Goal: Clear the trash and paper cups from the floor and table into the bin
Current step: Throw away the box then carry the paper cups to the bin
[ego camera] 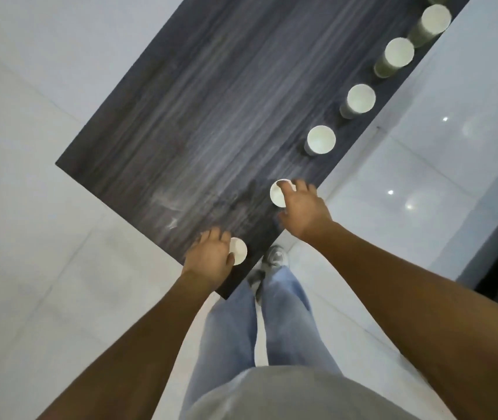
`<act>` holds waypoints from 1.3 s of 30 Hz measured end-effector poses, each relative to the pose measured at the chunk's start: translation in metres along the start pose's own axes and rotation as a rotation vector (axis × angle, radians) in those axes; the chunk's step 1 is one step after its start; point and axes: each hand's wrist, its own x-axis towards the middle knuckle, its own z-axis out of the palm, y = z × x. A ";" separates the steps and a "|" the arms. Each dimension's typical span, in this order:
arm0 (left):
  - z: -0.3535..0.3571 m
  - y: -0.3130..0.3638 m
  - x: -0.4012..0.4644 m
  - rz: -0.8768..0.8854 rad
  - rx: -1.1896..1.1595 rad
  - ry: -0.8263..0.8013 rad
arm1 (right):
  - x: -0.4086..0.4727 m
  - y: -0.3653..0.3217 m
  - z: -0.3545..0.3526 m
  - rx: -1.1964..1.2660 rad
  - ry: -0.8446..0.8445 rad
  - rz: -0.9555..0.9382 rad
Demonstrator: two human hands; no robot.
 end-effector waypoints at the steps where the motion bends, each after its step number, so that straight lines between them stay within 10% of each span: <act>1: 0.009 0.000 0.007 -0.001 -0.008 0.004 | 0.008 0.004 0.008 -0.018 0.007 -0.005; 21: 0.092 -0.020 0.016 -0.053 0.043 0.059 | 0.044 -0.008 0.068 -0.095 -0.043 -0.067; 39: -0.045 -0.289 -0.204 -0.326 -0.211 0.289 | -0.069 -0.386 0.028 -0.123 -0.077 -0.398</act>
